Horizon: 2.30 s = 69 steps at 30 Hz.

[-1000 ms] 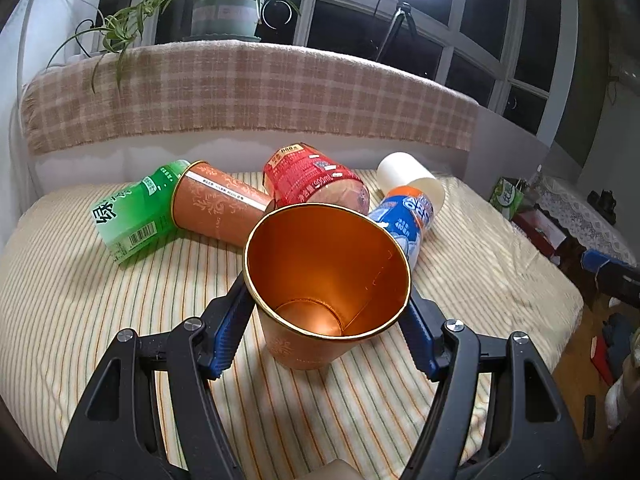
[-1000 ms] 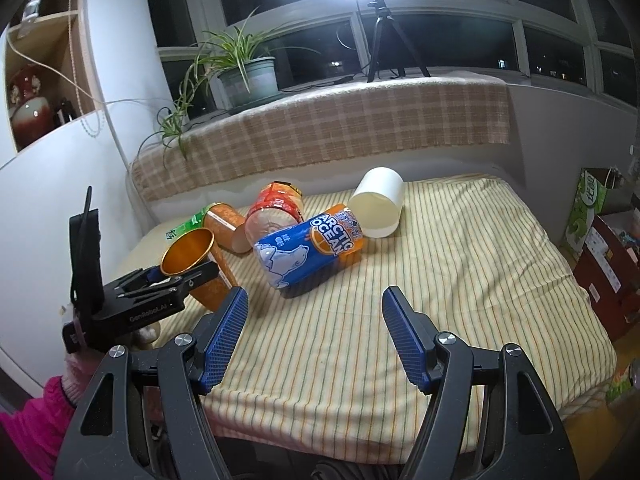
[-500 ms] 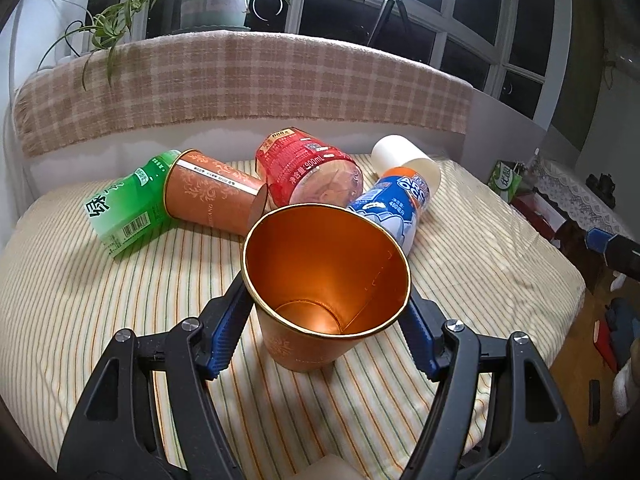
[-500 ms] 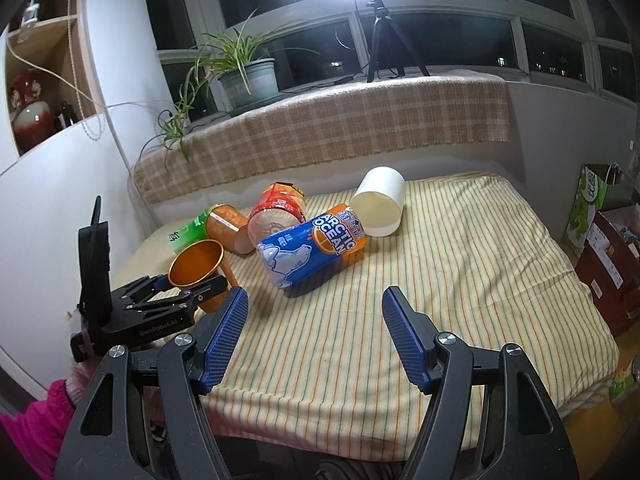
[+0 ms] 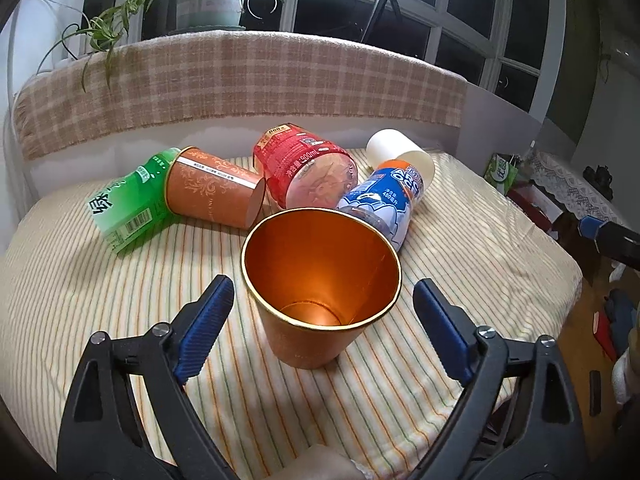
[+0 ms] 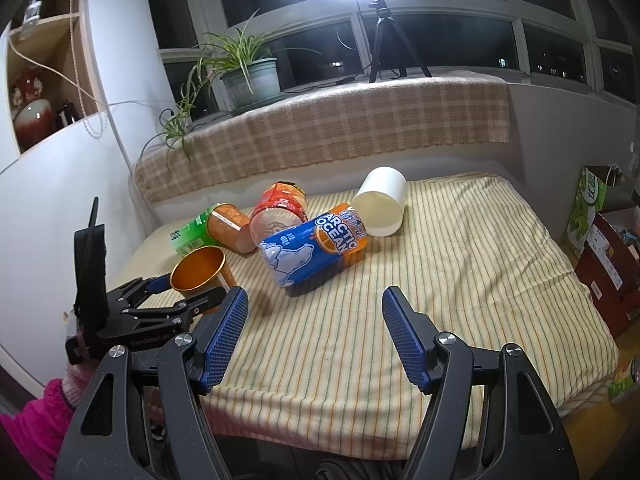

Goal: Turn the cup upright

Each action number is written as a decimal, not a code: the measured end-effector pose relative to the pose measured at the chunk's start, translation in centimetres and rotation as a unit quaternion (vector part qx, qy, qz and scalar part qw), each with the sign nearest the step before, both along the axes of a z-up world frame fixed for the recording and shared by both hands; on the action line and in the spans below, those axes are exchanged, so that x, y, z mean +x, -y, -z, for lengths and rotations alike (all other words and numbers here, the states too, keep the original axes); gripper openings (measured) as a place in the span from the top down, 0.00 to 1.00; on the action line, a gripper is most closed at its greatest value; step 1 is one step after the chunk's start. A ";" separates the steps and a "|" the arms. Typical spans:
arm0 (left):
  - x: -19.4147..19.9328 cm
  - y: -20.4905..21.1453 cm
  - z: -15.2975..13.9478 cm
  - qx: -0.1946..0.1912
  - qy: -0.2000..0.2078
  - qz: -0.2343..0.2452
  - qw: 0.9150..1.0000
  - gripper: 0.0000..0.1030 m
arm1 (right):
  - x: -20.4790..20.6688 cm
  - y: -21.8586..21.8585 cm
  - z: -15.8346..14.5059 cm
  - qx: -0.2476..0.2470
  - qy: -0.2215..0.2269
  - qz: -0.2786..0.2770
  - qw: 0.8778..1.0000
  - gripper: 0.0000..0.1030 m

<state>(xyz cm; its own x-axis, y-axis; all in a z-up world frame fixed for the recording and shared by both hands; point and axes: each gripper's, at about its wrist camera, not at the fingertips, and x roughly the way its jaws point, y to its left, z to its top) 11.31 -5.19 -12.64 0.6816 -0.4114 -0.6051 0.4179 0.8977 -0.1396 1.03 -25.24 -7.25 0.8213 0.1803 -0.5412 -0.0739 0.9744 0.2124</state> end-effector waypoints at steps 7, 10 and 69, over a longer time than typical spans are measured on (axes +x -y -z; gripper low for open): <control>-1.5 -1.4 -0.5 0.016 0.012 -0.015 1.000 0.09 | 0.1 -0.5 0.0 -0.008 -0.002 0.003 1.000 0.33; -2.5 -2.6 -1.3 0.017 0.023 -0.029 0.999 0.09 | 0.2 -0.9 -0.2 -0.017 -0.001 0.009 1.000 0.33; -13.7 -5.6 -11.5 0.023 0.209 -0.190 0.959 0.00 | -2.1 -4.5 -4.9 -0.135 0.140 0.113 0.974 0.13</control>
<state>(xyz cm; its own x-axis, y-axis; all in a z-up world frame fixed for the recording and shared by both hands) -2.37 0.43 -1.10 0.9639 -0.0637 -0.2587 0.0693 0.9975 0.0127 -1.02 -20.69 -2.37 0.9460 -0.1391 -0.2927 0.1298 0.9902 -0.0509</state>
